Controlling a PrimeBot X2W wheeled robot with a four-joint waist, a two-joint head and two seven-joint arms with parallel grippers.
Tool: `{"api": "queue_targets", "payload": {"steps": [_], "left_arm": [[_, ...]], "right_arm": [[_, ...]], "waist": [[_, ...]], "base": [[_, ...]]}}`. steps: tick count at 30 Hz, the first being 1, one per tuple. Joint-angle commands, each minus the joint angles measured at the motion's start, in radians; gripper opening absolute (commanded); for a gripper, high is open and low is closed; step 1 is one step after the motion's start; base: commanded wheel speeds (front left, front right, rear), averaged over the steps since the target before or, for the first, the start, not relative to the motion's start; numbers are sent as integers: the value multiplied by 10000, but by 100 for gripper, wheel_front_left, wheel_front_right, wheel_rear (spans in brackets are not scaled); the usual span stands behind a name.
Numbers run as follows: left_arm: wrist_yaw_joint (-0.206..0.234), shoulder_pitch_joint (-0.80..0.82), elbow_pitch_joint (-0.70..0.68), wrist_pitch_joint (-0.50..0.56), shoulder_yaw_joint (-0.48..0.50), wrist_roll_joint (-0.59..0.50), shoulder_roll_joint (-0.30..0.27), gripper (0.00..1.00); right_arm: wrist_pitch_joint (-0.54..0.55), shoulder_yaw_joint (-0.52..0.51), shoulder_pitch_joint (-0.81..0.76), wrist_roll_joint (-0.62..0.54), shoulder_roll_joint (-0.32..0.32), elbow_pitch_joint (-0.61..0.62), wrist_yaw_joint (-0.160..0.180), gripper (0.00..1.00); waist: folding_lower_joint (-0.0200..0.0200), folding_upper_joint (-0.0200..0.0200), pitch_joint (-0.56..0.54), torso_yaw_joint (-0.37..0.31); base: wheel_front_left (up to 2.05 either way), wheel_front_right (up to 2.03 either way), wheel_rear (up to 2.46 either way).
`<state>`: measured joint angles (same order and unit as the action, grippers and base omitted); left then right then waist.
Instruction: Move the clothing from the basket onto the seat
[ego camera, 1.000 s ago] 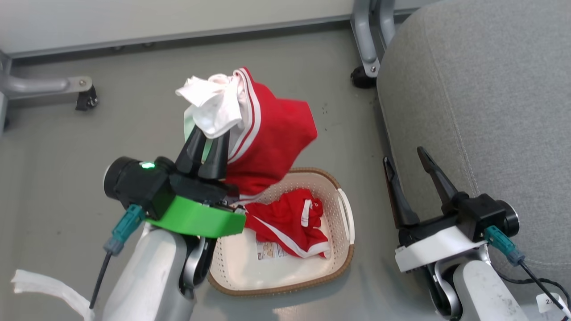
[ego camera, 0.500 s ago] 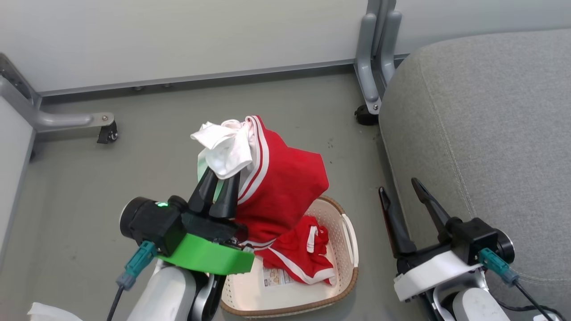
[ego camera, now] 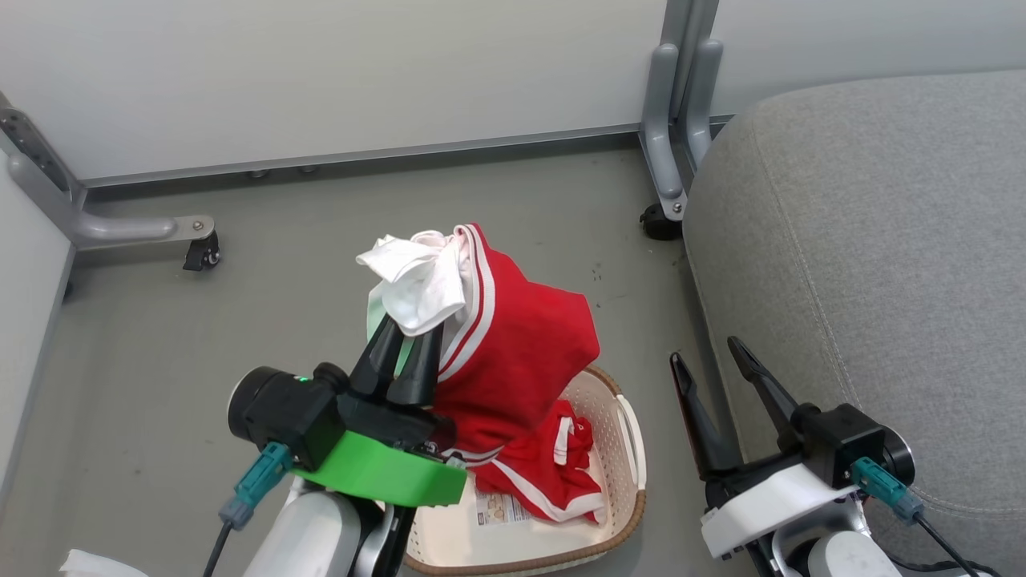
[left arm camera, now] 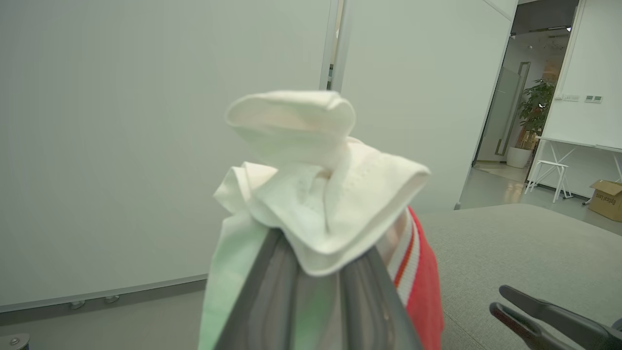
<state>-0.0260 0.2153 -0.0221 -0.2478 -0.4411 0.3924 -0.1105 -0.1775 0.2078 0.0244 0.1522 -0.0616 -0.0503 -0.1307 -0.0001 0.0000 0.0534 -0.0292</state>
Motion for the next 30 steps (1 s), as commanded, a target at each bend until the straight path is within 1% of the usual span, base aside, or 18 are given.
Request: {"api": "queue_targets", "payload": {"steps": [1,5,9,15,23,30], "left_arm": [[39,-122,-32,-18,7,55,-41,0],[51,-83,-25,4,-21,83,-53,0],[58,-35,-11,4,-56,93,-50,0],[87,13,47,11,-94,122,-81,0],[68,230,47,57,-192,97,-102,0],[-16,368,81,68,-352,128,-35,0]], "right_arm": [[16,56,-85,80,-62,47,-1,100],[57,403,31,333,-191,84,-1,100],[132,956,258,858,-467,135,-1,100],[298,2080,823,1888,-1098,404,-1,100],[556,3858,2404,2870,-1970,731,-1,100],[956,5416,3873,3568,-2487,168,-1,100]], "waist": [[1,0,-5,-4],[1,0,-14,-11],[1,0,-1,-20],[1,0,56,-54],[1,0,282,-52],[1,0,444,67]], "base": [[0,0,0],[0,0,0],[0,0,0],[0,0,0],[0,0,0],[0,0,0]]}}
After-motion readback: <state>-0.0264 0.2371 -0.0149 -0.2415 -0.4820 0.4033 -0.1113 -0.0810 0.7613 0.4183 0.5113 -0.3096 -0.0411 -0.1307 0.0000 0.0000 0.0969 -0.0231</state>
